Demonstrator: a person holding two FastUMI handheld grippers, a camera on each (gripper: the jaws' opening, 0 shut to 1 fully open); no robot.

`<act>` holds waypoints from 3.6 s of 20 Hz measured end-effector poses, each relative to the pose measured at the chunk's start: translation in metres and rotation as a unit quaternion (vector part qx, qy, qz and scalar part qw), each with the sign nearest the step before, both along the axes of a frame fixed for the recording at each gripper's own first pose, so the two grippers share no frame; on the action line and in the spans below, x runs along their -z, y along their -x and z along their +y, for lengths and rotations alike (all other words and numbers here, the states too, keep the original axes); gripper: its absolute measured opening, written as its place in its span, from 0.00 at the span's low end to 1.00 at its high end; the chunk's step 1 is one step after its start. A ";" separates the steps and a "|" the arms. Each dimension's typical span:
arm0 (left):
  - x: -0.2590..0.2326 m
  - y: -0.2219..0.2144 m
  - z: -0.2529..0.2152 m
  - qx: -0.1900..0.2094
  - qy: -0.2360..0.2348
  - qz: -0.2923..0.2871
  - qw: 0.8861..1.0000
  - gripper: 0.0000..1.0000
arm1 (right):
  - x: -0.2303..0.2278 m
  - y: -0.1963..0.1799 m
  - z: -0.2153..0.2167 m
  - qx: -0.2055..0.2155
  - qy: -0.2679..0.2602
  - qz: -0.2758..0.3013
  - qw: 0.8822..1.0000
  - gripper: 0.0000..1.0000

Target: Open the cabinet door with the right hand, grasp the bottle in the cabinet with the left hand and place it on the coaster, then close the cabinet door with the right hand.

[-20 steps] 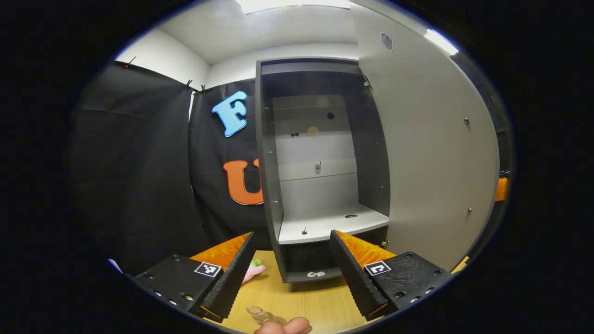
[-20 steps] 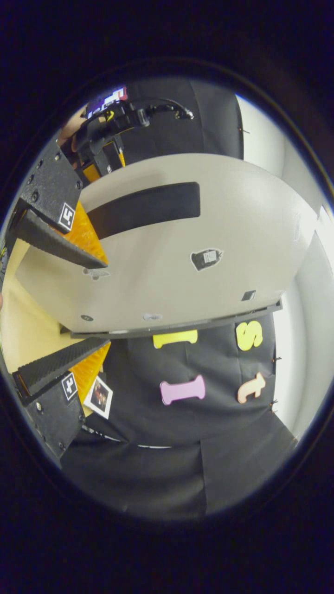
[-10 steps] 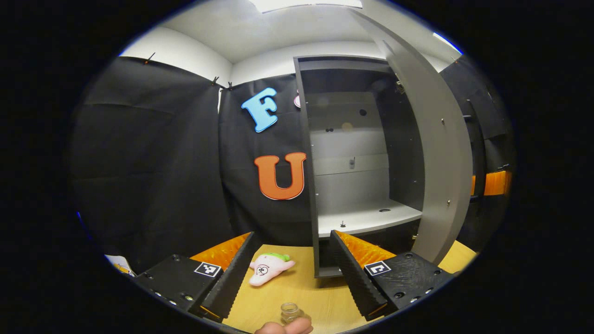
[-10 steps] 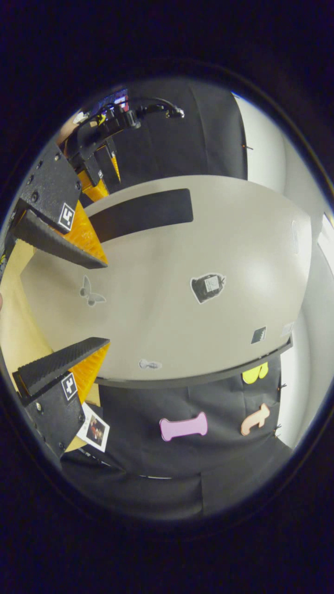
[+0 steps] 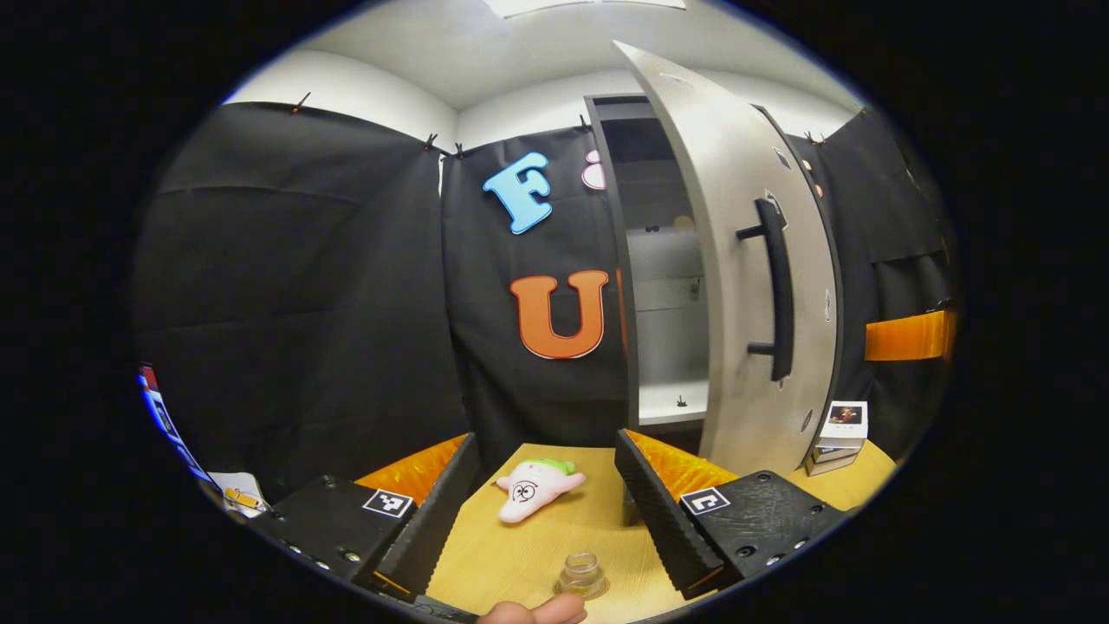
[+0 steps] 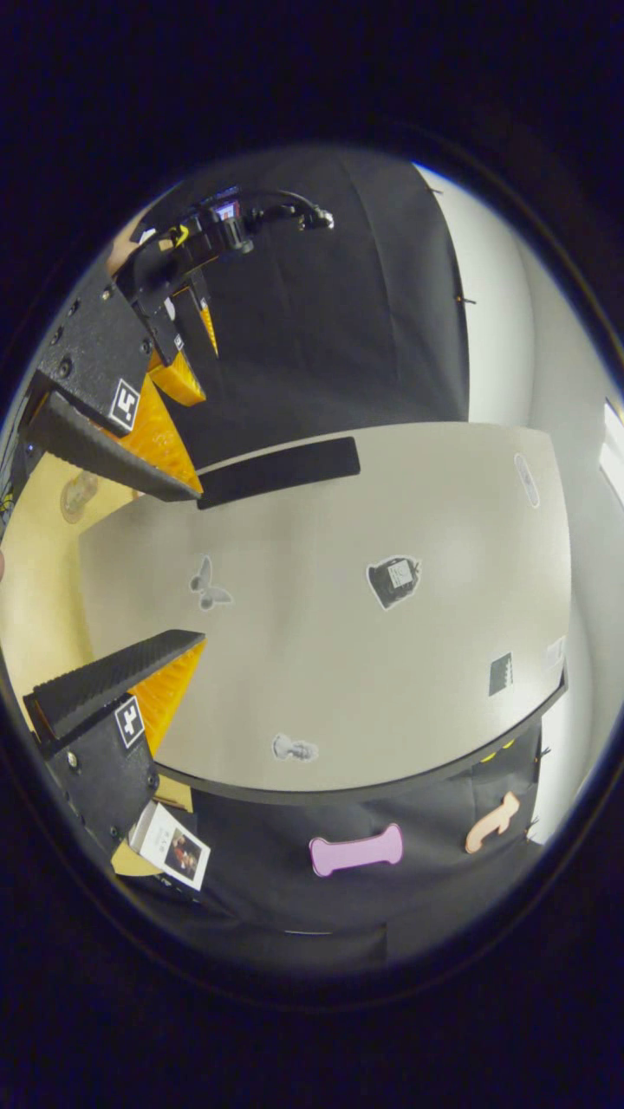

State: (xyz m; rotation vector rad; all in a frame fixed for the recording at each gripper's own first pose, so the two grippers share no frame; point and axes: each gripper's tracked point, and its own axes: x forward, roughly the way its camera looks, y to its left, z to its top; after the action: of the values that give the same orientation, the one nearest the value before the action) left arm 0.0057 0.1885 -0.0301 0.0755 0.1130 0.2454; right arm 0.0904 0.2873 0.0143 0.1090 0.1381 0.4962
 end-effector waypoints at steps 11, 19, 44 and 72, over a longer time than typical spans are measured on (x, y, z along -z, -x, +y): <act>0.002 -0.005 -0.008 0.032 0.011 0.005 0.999 0.96 | 0.011 0.001 -0.014 0.052 -0.006 0.018 0.998 0.96; 0.006 -0.027 -0.027 0.094 0.027 0.010 0.995 0.96 | 0.025 -0.007 -0.040 0.155 0.001 0.036 0.987 0.96; -0.009 -0.095 -0.160 0.112 0.014 -0.027 0.993 0.96 | 0.034 -0.086 -0.085 0.192 0.040 -0.016 0.980 1.00; -0.034 -0.129 -0.144 0.116 0.034 -0.047 0.992 0.94 | -0.014 -0.102 -0.075 0.206 0.060 -0.074 0.974 0.96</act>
State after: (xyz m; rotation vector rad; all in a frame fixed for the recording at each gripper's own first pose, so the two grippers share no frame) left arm 0.1345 0.0445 0.0038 0.0082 0.0178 0.0120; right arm 0.1925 0.2127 0.0281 -0.0190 -0.0019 0.0806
